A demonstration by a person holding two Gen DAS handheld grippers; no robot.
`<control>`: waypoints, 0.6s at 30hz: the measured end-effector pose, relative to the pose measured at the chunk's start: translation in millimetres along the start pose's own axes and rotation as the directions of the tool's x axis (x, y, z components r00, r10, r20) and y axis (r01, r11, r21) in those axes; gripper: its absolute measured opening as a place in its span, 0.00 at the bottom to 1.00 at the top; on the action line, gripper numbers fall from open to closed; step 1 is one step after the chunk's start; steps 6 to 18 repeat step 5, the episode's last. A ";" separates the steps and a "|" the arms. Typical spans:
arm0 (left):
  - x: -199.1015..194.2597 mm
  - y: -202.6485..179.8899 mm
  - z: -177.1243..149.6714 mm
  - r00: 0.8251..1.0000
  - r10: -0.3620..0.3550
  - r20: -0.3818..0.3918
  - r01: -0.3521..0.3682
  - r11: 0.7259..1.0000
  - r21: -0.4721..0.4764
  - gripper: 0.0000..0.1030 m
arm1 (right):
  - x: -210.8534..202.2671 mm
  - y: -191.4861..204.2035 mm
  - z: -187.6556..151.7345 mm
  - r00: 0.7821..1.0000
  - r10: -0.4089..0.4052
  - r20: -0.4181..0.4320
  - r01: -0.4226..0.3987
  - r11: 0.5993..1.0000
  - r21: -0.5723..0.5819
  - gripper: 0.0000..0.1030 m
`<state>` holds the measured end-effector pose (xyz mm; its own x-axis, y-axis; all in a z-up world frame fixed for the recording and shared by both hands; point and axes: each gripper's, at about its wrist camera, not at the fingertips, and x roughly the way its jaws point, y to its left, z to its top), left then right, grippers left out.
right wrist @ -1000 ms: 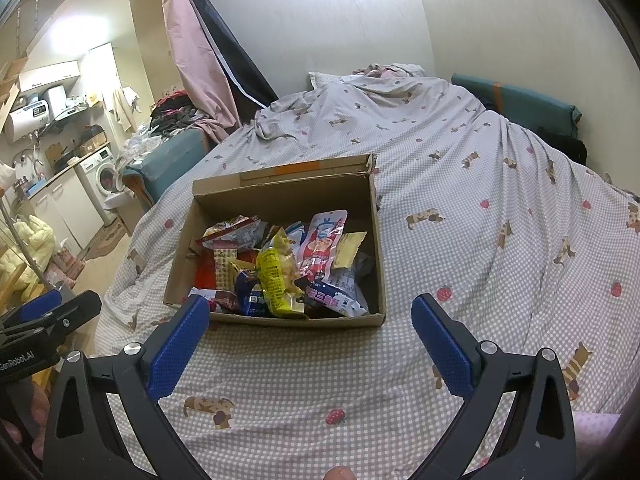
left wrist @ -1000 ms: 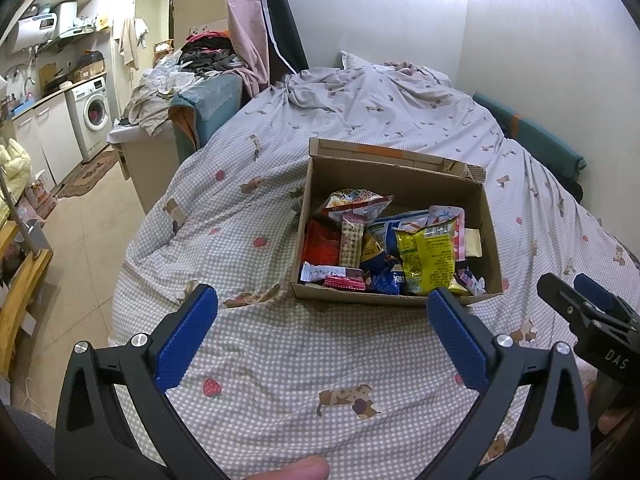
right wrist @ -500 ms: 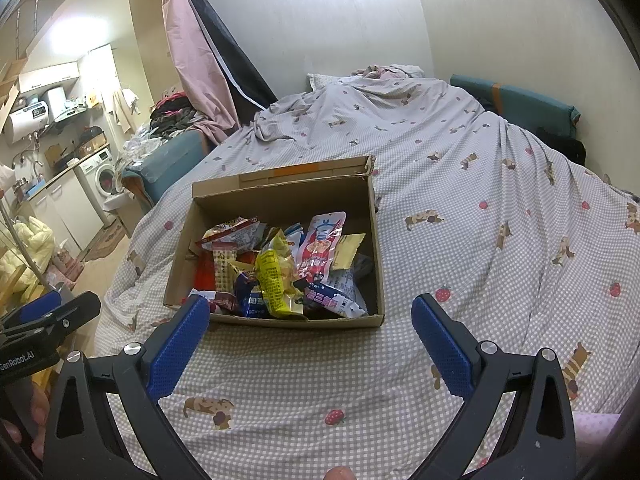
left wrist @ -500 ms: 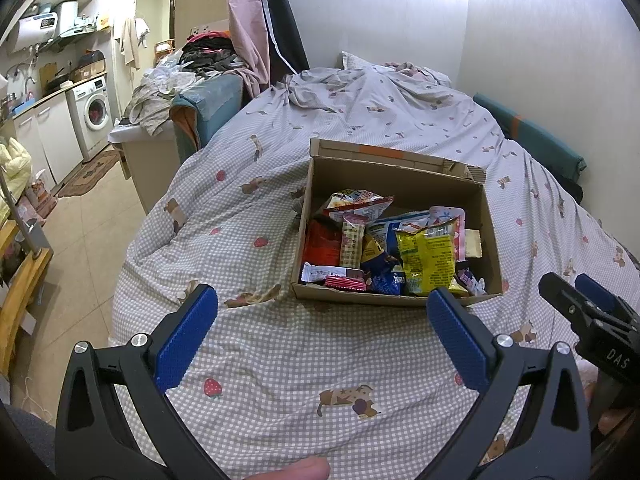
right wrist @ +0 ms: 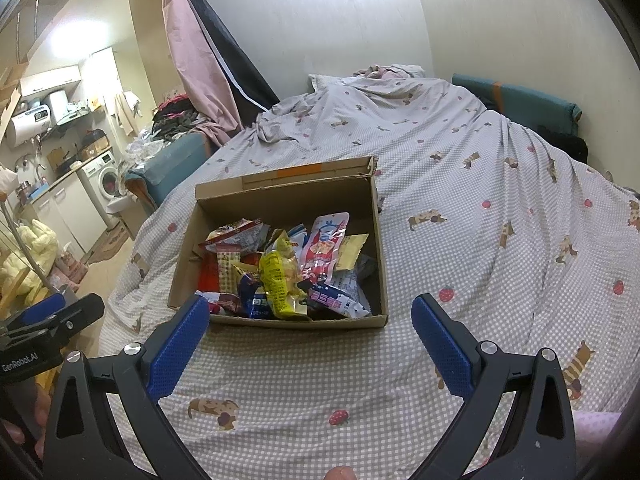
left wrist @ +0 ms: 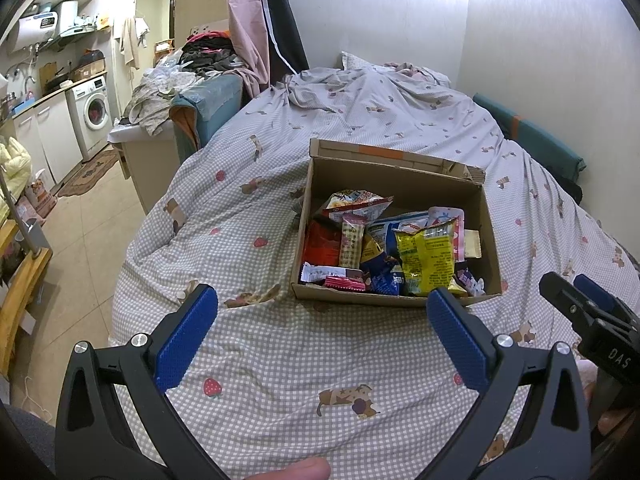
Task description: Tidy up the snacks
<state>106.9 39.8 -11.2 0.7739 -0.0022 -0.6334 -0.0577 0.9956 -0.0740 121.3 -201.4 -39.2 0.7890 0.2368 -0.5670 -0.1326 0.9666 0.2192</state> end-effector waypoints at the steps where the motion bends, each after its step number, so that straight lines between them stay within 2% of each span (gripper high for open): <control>1: -0.1 -0.3 0.0 1.000 0.000 0.001 0.000 1.000 0.001 1.00 | -0.7 -0.1 0.2 1.000 0.001 0.001 -0.001 1.000 0.003 1.00; 18: -0.6 -1.3 -0.5 1.000 -0.002 0.003 0.002 1.000 0.002 1.00 | -1.2 -0.4 0.3 1.000 0.004 0.000 -0.004 1.000 0.006 1.00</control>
